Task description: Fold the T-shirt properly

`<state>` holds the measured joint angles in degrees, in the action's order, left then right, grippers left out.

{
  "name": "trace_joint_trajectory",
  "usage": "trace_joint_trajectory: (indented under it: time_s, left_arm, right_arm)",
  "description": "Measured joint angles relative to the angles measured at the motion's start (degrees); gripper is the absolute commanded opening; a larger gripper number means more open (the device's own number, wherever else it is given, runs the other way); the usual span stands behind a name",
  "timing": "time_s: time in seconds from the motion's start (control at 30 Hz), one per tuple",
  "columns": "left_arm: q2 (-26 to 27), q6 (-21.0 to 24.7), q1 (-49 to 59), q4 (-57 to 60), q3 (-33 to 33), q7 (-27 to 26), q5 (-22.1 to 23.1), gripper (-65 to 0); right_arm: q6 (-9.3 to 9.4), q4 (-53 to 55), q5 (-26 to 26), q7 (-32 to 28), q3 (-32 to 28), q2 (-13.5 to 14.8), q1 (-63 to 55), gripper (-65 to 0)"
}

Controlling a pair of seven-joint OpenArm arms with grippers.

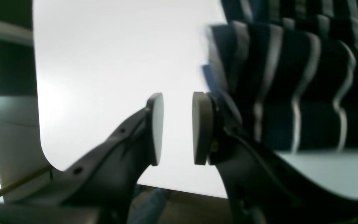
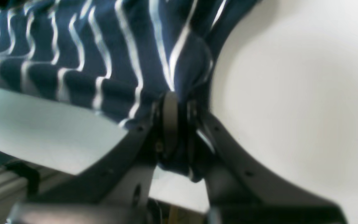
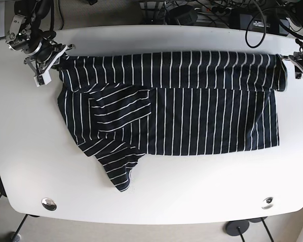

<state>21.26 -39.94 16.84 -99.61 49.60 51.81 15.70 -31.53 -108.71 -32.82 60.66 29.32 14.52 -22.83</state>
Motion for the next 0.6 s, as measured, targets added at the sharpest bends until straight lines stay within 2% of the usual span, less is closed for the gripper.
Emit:
trace_joint_trajectory:
  time_s: [0.03,0.07,0.1,0.13,0.17,0.2,0.27,0.3,0.37,0.47,0.57,0.6]
  left_arm:
    - [0.09,-0.04,0.46,0.0,-0.09,-0.26,0.33,-46.8]
    - [0.04,-0.07,0.92,0.0,-0.09,-0.22,0.52,-40.8]
    - [-0.07,-0.2,1.49,0.02,0.04,-0.13,0.46,-30.1]
    - [-0.09,-0.2,1.64,0.04,0.63,0.04,0.33,-23.5]
    - [-0.09,-0.2,2.16,0.04,1.62,-0.09,0.37,-18.5]
    - [-0.02,-0.2,2.56,0.0,2.8,-0.24,1.18,-16.5]
    - [0.07,-0.15,3.37,-0.2,4.02,-0.09,0.98,-16.4]
    - [0.04,-0.15,3.52,-0.2,4.09,0.98,2.89,-16.4]
    - [0.07,-0.2,4.26,-0.42,3.8,-0.11,7.85,-16.5]
    - [-0.39,-0.17,5.18,-3.96,3.32,0.11,8.37,-16.5]
    - [-2.45,-0.22,4.94,-5.31,-0.76,-0.17,8.63,-16.7]
    - [-2.8,-0.28,5.07,-5.66,-1.66,0.0,8.59,-16.7]
  right_arm:
    - [0.02,0.0,0.0,-0.02,0.02,0.44,-0.33,-63.3]
    - [0.02,0.0,-0.02,-0.07,0.02,0.61,-0.79,-63.3]
    - [0.0,0.0,-0.04,-0.2,0.0,0.55,-1.33,-63.1]
    - [0.02,0.0,-0.04,-0.09,0.0,0.52,-1.6,-63.1]
    - [-0.15,0.0,-0.07,-0.09,0.0,0.55,-1.95,-62.9]
    - [-1.31,0.0,0.0,-0.04,0.0,0.55,-2.25,-62.9]
    - [-3.04,0.0,-0.02,-0.11,0.0,0.52,-2.64,-61.4]
    - [-3.06,0.0,-0.02,-0.07,0.13,0.24,-2.78,-56.9]
    - [-3.21,-1.05,-0.07,0.0,0.83,-0.24,-3.1,-47.7]
    - [-3.43,-2.71,-0.28,-0.09,9.64,-4.31,-3.34,-23.0]
    - [-3.43,-3.08,0.0,0.04,15.8,-4.83,-3.58,-10.8]
    - [-3.45,-3.78,0.0,0.0,17.27,-4.85,-3.58,-10.9]
